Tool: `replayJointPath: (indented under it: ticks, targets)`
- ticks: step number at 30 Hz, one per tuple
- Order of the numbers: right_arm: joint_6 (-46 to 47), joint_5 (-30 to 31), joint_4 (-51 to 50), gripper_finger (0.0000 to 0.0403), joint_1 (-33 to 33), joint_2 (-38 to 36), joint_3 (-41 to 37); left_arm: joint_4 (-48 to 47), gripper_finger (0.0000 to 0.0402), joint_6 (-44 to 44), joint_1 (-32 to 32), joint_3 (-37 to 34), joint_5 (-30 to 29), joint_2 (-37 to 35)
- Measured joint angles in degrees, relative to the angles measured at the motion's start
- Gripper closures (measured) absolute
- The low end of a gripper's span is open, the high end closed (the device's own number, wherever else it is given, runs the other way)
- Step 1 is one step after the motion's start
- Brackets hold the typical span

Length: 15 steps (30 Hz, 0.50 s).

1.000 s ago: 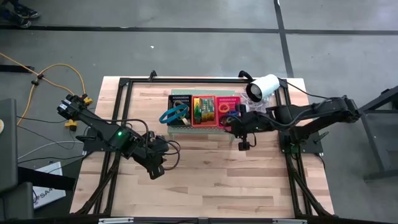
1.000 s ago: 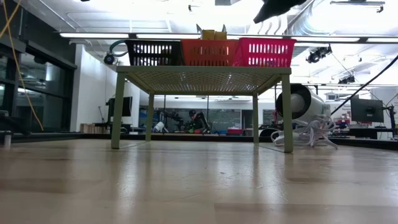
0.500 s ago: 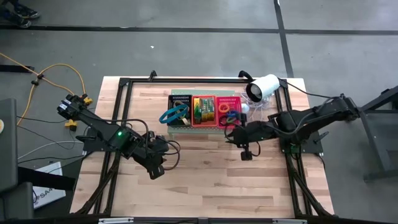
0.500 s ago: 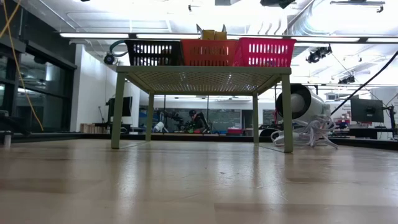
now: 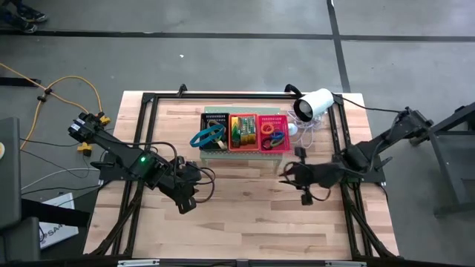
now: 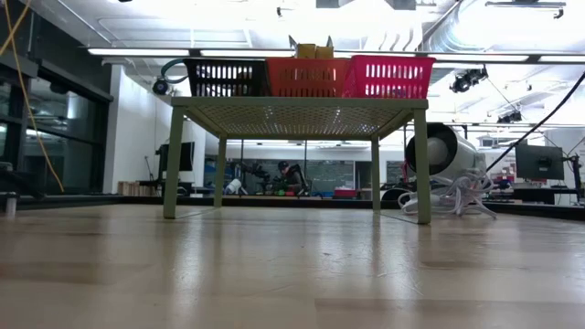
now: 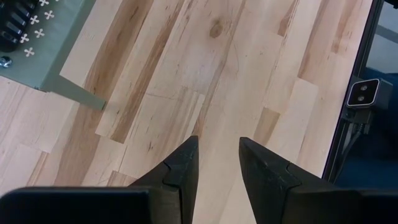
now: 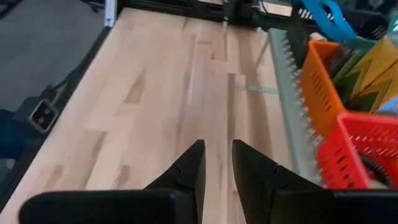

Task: Pick & Place Office Desk Supplies
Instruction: Return to Home Position

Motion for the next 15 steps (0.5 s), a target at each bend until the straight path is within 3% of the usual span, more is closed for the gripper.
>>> replayJointPath:
  ticks: [6, 15]
  targets:
    - [-0.2, -1.0, 11.8, 0.0334, 2.4, -9.2, -12.5, 0.0, 0.0291, 0.0, 0.0, 0.0, 0.0, 0.0]
    - [-3.6, -10.5, 30.8, 0.0334, -0.2, -20.8, -30.3, 0.0, 0.0291, 0.0, 0.0, 0.0, 0.0, 0.0]
